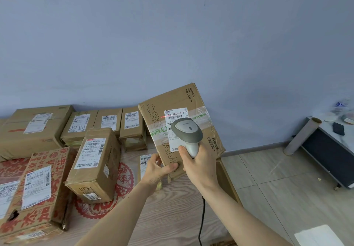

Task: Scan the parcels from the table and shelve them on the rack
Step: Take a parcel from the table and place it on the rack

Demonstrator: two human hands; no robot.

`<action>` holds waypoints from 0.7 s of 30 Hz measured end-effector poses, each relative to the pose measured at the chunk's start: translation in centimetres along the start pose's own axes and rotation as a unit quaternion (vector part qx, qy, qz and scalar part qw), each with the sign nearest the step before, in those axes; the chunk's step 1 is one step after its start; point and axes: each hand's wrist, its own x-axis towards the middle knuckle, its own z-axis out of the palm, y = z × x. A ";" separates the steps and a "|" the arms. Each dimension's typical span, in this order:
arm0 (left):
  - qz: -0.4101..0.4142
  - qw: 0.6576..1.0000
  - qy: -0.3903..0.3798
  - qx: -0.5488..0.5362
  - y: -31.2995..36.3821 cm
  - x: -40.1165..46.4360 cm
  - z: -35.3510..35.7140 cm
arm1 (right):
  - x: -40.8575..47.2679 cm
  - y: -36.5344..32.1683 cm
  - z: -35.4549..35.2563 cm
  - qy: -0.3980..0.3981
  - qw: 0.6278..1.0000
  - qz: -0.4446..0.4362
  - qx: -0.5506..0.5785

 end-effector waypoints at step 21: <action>0.005 1.000 0.007 -0.012 -0.8 1.3 -1.1 | 0.8 0.8 1.1 -0.005 1.000 -0.001 -0.006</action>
